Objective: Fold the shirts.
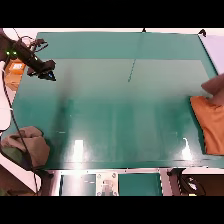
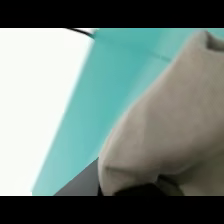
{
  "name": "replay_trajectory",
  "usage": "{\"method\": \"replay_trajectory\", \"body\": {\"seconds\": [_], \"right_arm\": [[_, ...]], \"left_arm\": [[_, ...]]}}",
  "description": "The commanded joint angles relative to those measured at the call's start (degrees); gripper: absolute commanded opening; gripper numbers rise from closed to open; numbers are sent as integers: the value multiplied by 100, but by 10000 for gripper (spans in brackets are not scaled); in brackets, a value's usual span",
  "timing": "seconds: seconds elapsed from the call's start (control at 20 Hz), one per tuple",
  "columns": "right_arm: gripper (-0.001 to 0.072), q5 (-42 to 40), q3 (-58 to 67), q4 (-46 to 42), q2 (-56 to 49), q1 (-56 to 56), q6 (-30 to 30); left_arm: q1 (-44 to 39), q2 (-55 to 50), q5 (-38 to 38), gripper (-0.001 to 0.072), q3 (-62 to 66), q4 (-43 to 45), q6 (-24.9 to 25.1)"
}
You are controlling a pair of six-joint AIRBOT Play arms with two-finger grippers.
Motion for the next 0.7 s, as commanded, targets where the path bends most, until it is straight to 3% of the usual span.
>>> {"method": "replay_trajectory", "body": {"seconds": [0.0, 0.2, 0.35, 0.65], "right_arm": [[21, -859, 4, 236, -103, 354, 20], [20, -667, -184, -538, -221, 483, 76], [20, 22, -323, -1027, -186, 391, 313], [20, 1311, -732, -2693, 544, 146, 1263]], "left_arm": [[-2, 2, -24, 23, -2, -4, 2], [-2, 2, -26, 23, -2, -7, 2], [-2, 2, -37, 24, -2, -4, 4], [-2, 2, -33, 23, -2, -4, 155]]}}
